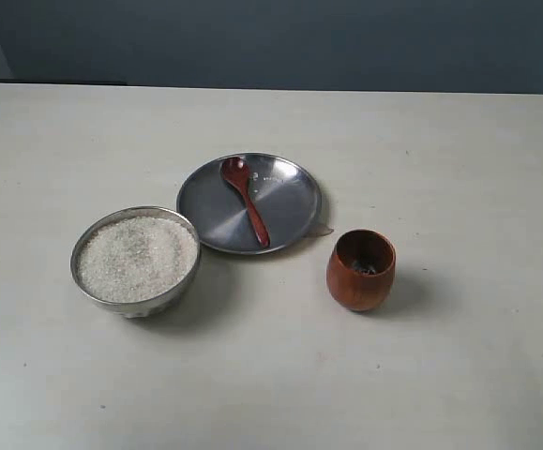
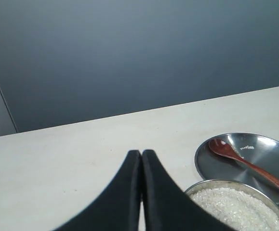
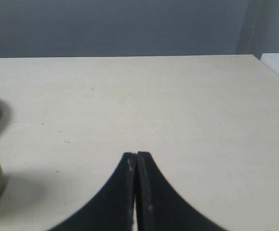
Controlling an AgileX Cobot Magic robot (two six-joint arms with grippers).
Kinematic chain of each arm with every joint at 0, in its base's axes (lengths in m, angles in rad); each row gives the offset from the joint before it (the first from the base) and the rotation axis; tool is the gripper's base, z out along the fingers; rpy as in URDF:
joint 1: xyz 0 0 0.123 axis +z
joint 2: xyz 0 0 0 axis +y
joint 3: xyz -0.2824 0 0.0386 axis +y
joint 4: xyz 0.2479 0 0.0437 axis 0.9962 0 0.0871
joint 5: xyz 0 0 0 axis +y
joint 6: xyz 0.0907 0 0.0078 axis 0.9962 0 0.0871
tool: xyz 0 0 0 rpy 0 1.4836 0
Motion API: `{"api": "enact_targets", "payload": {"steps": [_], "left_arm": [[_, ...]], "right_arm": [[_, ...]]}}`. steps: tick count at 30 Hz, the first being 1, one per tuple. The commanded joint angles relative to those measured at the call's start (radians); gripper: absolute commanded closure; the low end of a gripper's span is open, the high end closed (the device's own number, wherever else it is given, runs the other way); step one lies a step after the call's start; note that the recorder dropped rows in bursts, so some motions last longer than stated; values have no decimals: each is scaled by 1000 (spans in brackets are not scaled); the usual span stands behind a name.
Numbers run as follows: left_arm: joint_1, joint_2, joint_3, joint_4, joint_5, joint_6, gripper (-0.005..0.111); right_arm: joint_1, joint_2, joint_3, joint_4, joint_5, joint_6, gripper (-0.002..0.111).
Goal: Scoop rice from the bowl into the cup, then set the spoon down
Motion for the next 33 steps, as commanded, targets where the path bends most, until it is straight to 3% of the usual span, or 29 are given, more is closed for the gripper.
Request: {"api": "enact_targets", "payload": {"steps": [1, 10, 14, 33], "left_arm": [[-3, -51, 64, 9, -36, 1, 106], [-3, -189, 133, 73, 15, 1, 106], [-3, -278, 133, 139, 166, 1, 106], [-3, -281, 233, 147, 156, -19, 106]], "right_arm": [[-5, -3, 5, 0, -3, -1, 108], [-5, -3, 5, 1, -3, 1, 108], [-5, -3, 5, 1, -3, 1, 108], [-5, -3, 5, 1, -3, 1, 108]]}}
